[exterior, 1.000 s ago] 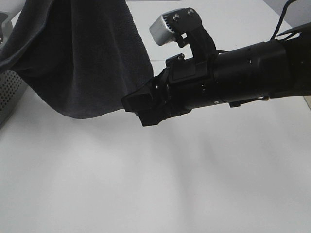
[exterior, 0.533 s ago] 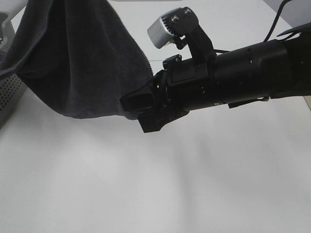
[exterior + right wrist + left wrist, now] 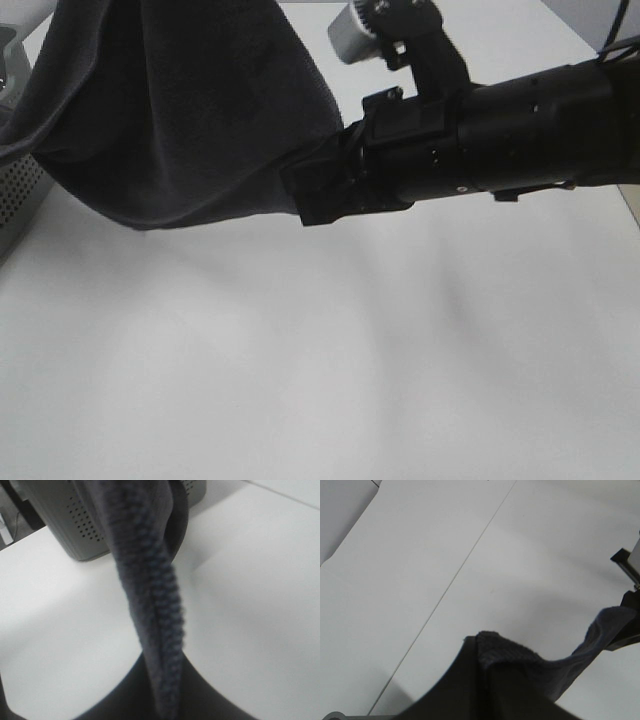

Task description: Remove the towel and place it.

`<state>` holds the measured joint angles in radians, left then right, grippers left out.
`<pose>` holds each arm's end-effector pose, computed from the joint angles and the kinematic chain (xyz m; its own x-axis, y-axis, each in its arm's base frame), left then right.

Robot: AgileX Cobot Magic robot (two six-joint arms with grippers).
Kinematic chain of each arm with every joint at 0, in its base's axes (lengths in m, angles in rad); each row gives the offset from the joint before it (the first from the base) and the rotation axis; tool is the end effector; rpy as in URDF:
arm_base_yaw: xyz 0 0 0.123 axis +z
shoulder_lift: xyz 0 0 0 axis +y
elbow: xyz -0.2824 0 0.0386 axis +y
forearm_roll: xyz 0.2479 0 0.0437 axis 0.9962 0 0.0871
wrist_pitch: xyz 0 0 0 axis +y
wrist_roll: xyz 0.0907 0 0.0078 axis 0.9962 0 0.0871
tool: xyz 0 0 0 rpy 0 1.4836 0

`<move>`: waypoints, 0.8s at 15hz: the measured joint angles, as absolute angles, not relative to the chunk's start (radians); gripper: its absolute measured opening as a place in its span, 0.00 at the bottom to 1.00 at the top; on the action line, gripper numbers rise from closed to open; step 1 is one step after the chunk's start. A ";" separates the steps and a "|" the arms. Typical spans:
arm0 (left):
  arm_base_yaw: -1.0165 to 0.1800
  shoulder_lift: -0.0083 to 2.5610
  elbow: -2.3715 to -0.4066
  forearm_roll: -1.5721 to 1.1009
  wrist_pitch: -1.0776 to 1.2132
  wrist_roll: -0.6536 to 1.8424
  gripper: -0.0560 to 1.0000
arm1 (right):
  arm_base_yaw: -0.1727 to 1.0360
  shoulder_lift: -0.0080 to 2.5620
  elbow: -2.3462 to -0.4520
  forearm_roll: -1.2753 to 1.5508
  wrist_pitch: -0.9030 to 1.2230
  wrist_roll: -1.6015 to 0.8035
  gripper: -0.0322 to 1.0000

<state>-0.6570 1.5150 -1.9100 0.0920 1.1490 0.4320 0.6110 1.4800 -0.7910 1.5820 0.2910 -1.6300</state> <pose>0.2470 -0.1809 0.4867 -0.1839 0.7115 -0.6781 0.7173 0.5688 0.4023 0.2339 0.1959 0.2348 -0.4256 -0.3536 -0.8330 -0.7648 0.6326 0.1222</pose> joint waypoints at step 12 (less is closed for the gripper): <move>-0.657 1.577 -1.910 0.100 1.015 0.469 0.05 | 0.611 1.361 -1.325 0.110 0.976 -0.189 0.04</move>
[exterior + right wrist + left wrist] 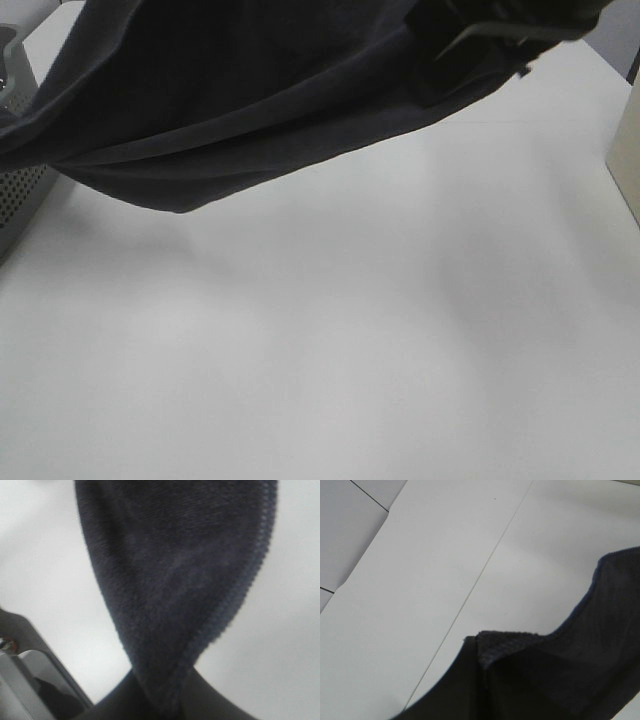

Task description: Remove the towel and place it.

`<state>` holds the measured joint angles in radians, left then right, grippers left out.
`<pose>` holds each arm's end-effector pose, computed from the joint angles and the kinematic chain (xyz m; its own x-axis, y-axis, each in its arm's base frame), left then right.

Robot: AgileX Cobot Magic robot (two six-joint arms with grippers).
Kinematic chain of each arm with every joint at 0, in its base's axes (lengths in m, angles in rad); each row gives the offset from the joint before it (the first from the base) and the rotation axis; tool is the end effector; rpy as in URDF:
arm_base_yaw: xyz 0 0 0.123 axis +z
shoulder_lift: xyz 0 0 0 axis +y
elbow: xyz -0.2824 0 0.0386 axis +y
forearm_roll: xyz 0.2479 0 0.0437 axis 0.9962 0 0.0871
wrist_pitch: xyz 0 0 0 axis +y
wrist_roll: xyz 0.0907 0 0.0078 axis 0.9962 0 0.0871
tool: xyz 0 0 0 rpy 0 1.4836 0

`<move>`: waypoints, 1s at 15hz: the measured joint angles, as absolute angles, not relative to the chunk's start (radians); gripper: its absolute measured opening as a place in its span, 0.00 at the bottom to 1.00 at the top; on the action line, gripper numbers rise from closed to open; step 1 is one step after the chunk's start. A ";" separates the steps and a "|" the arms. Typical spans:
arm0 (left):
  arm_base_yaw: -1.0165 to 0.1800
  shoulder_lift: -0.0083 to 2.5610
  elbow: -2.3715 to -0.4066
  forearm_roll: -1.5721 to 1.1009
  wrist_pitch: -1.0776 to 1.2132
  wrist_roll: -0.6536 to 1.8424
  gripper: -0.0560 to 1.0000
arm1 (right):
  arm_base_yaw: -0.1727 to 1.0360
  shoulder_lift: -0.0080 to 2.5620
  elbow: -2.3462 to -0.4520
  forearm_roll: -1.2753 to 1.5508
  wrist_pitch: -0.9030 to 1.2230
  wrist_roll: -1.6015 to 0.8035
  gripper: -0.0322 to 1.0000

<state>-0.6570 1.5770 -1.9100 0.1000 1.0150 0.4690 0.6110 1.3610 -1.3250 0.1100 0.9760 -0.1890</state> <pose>0.2704 -0.1988 0.4767 -0.1078 0.7104 -0.6955 0.6997 0.5512 0.4546 0.2270 0.1691 0.3697 -0.5692 -0.5529 -0.6085 -0.6941 0.7198 -0.0048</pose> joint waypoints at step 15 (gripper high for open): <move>-0.567 1.611 -1.910 0.607 0.428 0.098 0.05 | 0.553 1.640 -2.011 -0.553 0.868 0.130 0.04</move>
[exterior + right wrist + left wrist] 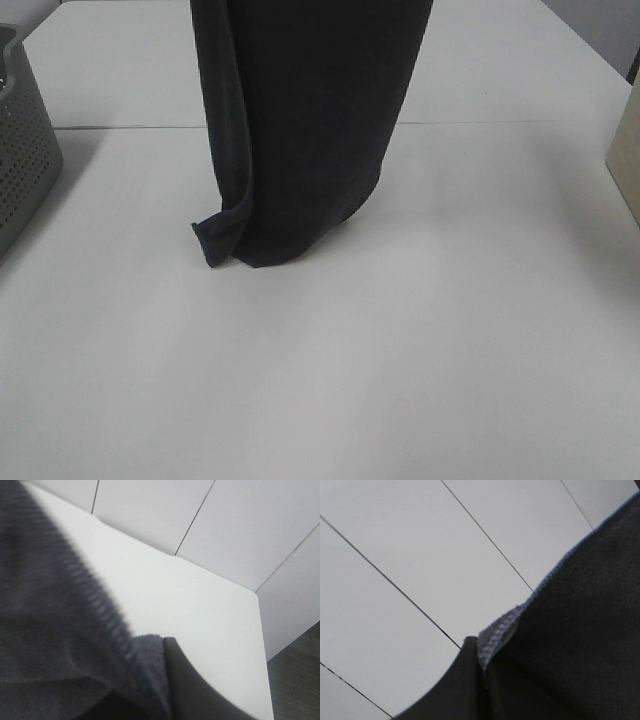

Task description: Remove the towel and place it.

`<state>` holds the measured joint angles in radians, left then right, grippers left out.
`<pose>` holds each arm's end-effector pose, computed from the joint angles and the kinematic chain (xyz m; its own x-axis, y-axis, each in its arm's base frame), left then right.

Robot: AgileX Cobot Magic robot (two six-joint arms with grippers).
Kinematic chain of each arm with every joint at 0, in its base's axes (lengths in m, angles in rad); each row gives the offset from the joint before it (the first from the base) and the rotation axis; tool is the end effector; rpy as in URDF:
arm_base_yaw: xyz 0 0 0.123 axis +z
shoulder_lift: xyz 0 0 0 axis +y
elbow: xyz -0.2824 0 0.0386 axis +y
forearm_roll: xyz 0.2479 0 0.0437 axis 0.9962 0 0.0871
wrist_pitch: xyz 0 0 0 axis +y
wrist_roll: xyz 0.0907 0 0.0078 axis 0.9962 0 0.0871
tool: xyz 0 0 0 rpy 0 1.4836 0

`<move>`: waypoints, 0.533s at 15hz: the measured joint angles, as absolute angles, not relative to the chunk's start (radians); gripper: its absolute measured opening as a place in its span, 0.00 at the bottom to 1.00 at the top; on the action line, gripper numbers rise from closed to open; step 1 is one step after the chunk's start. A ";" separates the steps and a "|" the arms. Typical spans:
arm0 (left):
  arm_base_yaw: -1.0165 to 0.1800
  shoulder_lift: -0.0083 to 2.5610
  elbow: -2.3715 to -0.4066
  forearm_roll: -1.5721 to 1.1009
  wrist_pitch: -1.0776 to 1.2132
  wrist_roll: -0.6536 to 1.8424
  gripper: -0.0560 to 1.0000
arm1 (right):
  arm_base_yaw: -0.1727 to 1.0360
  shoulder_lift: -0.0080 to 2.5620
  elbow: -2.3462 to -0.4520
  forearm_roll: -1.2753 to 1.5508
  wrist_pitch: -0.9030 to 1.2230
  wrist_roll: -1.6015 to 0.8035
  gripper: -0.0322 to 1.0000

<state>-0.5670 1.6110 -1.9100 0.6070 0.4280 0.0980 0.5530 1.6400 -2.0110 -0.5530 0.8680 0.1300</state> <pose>0.3173 -0.1764 0.5207 0.2164 0.5698 -0.7928 0.2399 0.7561 0.6089 0.3188 0.1538 0.5056 -0.2276 -0.4065 -0.8849 -0.2216 0.9065 -0.3594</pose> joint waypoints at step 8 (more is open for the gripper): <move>-0.388 1.672 -1.910 0.617 0.131 -0.045 0.05 | 0.495 1.714 -2.010 -0.541 0.513 0.253 0.04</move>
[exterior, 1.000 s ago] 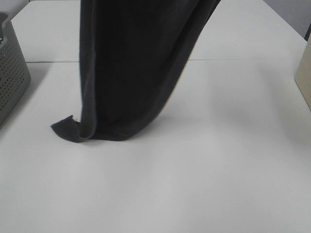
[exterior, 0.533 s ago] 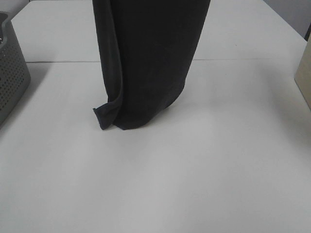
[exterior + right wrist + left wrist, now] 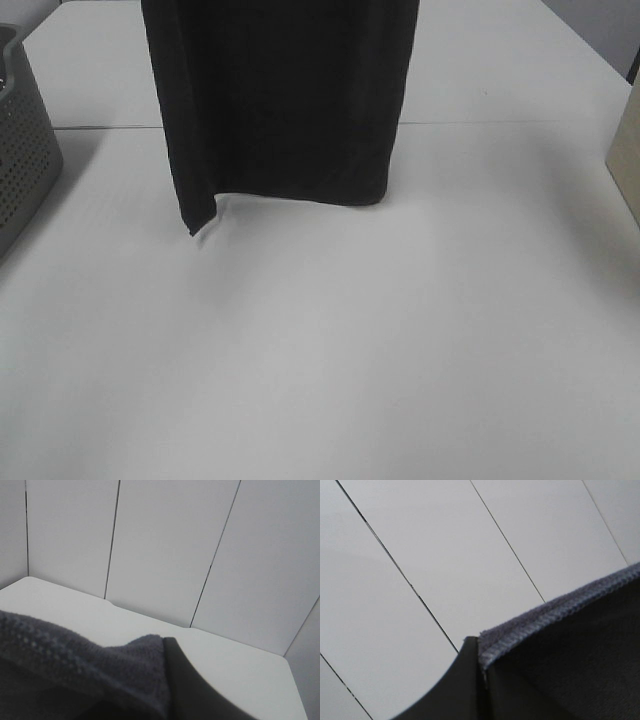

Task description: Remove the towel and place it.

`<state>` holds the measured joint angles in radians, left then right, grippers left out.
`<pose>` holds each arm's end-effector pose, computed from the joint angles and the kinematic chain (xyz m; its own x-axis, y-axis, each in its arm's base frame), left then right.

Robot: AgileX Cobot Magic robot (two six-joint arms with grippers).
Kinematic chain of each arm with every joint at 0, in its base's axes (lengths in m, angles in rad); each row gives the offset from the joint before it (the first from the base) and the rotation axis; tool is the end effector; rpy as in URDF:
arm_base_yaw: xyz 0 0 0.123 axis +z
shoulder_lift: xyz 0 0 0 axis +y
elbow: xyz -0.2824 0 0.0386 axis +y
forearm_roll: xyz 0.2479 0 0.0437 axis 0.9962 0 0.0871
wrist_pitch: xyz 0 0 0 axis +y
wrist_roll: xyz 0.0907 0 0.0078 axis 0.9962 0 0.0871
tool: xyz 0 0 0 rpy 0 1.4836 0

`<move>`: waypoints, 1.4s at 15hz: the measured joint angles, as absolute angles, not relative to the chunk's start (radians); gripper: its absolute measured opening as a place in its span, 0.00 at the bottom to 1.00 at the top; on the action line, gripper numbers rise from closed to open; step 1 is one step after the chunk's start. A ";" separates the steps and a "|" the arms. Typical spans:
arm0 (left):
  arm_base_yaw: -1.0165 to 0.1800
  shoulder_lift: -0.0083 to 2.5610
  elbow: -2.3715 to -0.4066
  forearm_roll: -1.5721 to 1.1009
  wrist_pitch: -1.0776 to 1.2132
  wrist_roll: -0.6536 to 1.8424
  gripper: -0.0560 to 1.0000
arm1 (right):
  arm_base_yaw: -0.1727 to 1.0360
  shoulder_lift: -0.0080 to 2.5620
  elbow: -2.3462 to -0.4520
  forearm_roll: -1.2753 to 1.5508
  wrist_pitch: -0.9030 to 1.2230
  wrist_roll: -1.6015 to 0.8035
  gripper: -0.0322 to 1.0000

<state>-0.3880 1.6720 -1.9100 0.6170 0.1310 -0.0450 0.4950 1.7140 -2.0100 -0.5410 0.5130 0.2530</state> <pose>0.3601 -0.1397 0.5205 0.3351 0.4425 -0.8318 0.1527 0.8457 0.5114 0.3548 0.1653 0.5051 -0.0031 -0.2515 -0.9679 -0.2448 0.9386 -0.2431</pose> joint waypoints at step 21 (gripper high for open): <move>-0.189 2.444 -2.730 0.467 -0.365 -0.113 0.05 | 0.297 2.117 -2.324 -0.489 0.015 0.357 0.04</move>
